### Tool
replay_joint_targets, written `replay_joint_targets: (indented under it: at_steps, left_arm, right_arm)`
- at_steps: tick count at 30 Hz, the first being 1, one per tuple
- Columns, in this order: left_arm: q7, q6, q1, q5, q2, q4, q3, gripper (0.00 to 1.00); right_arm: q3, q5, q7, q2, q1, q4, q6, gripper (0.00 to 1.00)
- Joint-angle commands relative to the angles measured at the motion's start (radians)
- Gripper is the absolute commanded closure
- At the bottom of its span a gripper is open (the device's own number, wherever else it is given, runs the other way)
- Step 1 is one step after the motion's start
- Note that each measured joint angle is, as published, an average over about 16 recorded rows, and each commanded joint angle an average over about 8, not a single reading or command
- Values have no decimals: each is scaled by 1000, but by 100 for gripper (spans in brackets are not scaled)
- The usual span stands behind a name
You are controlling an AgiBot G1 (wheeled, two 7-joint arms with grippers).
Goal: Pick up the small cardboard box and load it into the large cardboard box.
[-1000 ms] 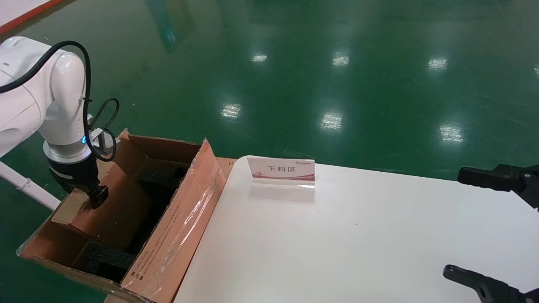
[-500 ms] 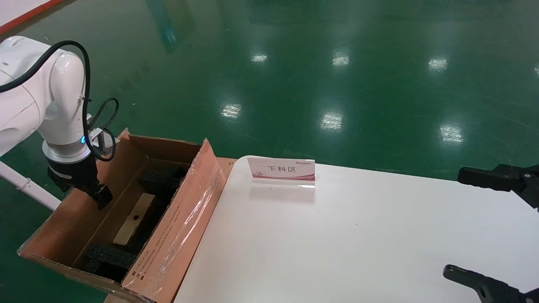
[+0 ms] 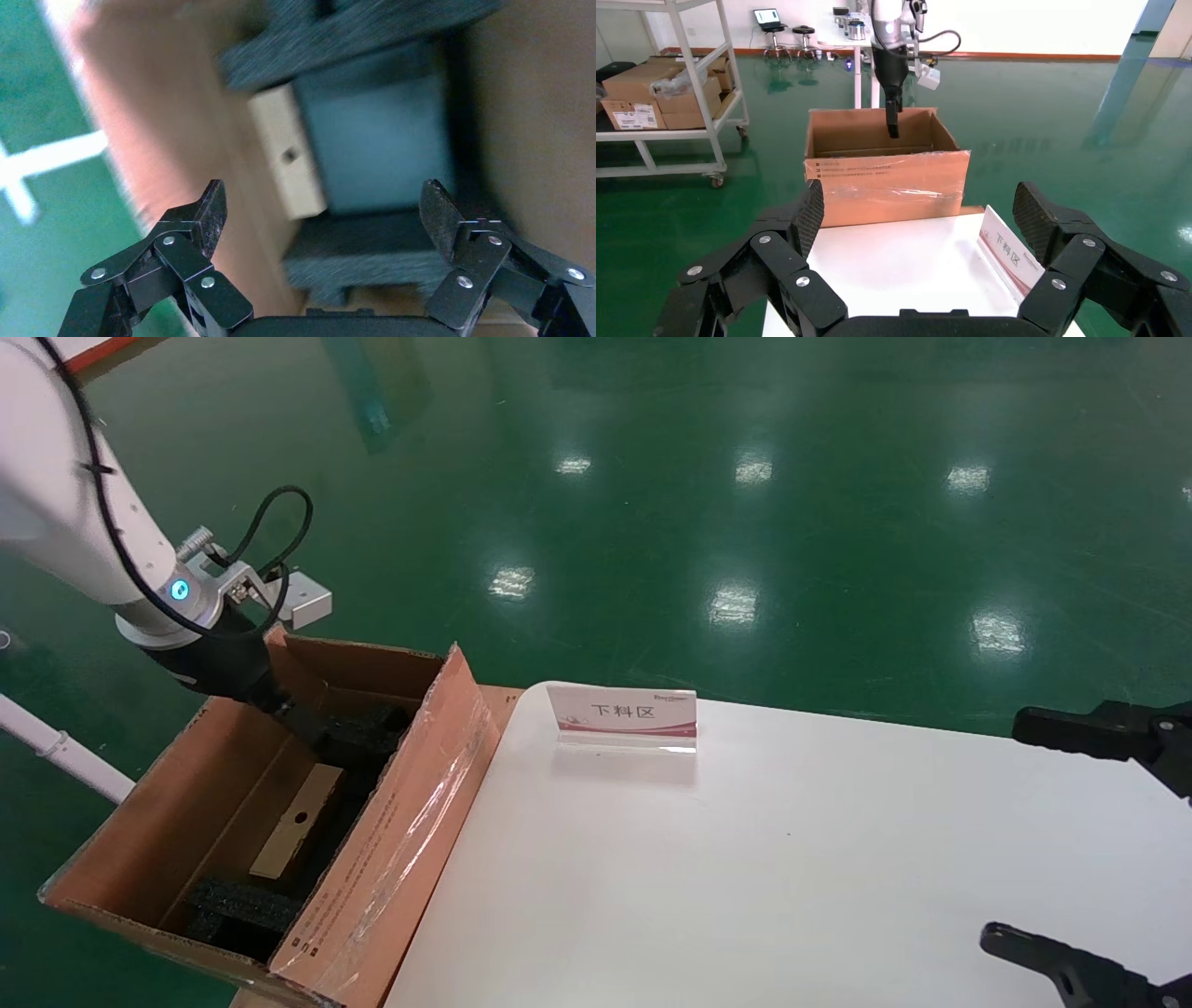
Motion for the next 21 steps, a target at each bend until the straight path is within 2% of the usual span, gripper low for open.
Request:
replay_joint_targets:
  at_steps: [1,8,13,17,21]
  left_arm:
    - [18,-13,-55,-18,-45,-88,-18,0]
    - [-6,-92,-180,-3,-196,-391,-39,0]
    - [-22,-123,-224,16,-253,-511,-44,0]
    - [-13,-127,-223,17,-274,-562,-77,0]
    - [29,-109,-166,-2,-281,-586,-171,0]
  right_arm:
    - [0,0,0,0,0,0,0,0]
    - [0,0,0,0,0,0,0,0]
    - [-1,0,0,0,0,0,0,0]
    - [0,0,0,0,0,0,0,0]
    - [-1,0,-1,0,0,-1,0,0]
